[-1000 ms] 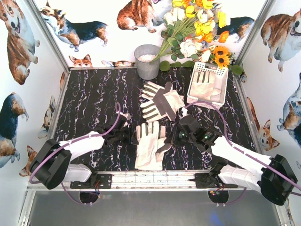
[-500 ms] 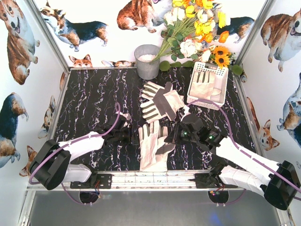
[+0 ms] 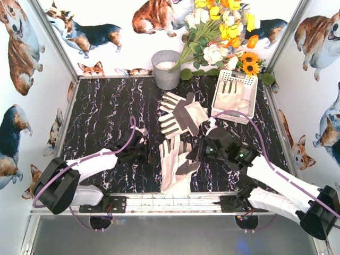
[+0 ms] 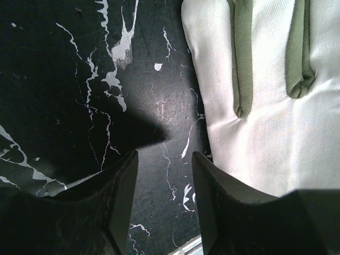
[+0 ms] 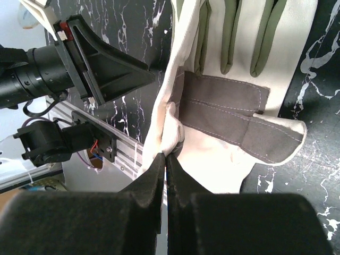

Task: Put the gloves into the storage basket
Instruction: Pair the glove with the glove.

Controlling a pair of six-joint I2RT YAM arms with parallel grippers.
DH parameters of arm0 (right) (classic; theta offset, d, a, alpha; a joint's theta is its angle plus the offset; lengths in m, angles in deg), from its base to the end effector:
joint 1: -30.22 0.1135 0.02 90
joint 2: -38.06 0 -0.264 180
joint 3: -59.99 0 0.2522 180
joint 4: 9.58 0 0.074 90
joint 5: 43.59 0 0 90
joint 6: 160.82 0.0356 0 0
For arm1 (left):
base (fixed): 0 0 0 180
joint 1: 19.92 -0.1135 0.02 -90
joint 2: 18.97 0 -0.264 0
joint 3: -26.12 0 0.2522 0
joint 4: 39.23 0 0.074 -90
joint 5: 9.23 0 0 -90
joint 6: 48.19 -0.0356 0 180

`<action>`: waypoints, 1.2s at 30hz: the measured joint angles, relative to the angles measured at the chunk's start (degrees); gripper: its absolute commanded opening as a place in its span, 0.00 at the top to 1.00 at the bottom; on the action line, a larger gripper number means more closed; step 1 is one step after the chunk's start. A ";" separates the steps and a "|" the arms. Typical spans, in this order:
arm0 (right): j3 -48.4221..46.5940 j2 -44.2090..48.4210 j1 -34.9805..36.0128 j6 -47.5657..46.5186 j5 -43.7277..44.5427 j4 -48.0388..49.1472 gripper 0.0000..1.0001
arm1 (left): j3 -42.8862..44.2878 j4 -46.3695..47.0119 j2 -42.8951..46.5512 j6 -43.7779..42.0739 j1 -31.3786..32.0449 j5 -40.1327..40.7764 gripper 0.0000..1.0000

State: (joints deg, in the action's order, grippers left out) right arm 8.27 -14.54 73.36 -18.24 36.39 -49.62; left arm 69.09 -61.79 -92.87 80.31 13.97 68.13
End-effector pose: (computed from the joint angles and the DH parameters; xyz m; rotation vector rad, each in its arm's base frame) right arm 0.1375 0.1373 0.2479 0.1063 2.5078 0.9966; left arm 0.1848 -0.1335 0.1501 -0.0099 2.6552 -0.7540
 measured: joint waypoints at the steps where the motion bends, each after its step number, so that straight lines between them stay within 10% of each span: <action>1: -0.13 0.22 0.00 0.00 0.04 -0.13 1.00 | 0.00 0.00 0.00 0.00 0.00 0.00 0.60; 36: 6.67 0.24 -3.41 -3.21 6.10 -3.61 1.00 | -0.70 4.79 -0.66 3.28 4.63 -3.87 0.60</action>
State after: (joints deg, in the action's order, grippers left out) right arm 14.94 -14.30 69.95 -21.45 42.49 -53.23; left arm 68.39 -57.00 -93.53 83.59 18.60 64.26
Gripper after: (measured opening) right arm 0.022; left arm 0.399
